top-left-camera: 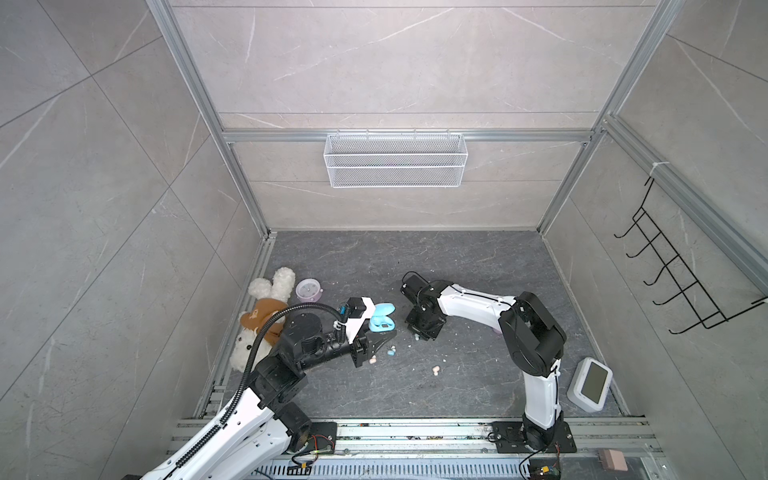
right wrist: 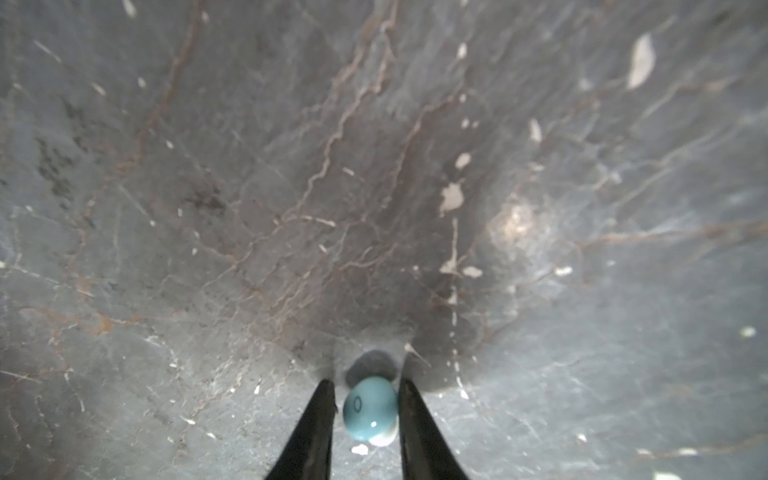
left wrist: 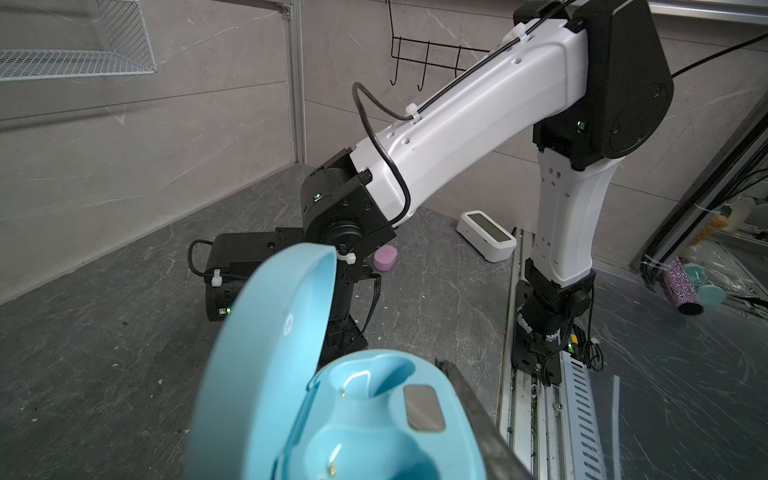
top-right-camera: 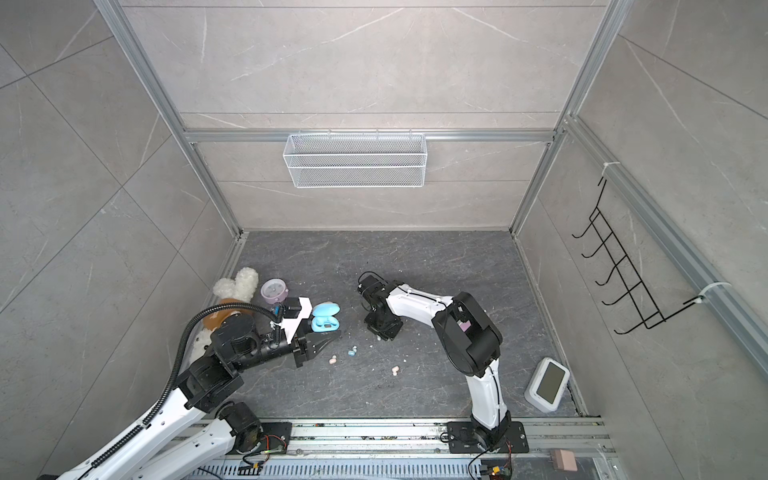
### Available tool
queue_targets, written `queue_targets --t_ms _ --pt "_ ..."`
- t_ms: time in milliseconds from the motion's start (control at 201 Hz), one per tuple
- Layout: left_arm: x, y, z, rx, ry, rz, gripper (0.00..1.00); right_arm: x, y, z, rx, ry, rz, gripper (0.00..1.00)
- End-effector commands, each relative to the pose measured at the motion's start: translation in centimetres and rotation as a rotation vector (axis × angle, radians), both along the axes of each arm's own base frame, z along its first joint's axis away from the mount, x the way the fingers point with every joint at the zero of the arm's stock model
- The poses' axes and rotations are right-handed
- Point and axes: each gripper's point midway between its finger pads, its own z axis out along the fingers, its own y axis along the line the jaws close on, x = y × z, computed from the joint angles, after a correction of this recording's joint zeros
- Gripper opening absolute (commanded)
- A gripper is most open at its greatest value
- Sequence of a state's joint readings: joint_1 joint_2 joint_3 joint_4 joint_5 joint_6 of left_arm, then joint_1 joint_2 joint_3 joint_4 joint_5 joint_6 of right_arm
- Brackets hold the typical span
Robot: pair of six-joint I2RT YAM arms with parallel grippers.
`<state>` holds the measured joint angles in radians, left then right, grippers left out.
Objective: Insert the wireless bluetooth earbuds into the charging case
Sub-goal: 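Close the right gripper on the blue earbud, then lift the blue earbud off the table with the right gripper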
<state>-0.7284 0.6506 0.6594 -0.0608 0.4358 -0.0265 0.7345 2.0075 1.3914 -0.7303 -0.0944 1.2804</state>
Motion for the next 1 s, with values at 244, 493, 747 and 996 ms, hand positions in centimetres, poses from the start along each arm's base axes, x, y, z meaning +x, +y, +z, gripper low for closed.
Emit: queue_targets --t_ms 244,493,747,996 --pt "0.1 0.0 0.9 -0.015 -0.023 0.0 0.27 -0.1 -1.7 -1.4 -0.034 0.015 -0.058 0.31" --pt "0.2 -0.1 0.9 -0.013 -0.024 -0.001 0.27 -0.3 -2.1 -1.7 -0.051 0.031 -0.065 0.28" --pt "0.2 -0.1 0.8 -0.008 -0.023 0.0 0.27 -0.4 -1.8 -2.2 -0.047 0.056 -0.044 0.22" --pt "0.3 0.0 0.7 -0.004 -0.022 0.002 0.27 -1.0 -2.0 -2.2 -0.054 0.082 -0.014 0.18"
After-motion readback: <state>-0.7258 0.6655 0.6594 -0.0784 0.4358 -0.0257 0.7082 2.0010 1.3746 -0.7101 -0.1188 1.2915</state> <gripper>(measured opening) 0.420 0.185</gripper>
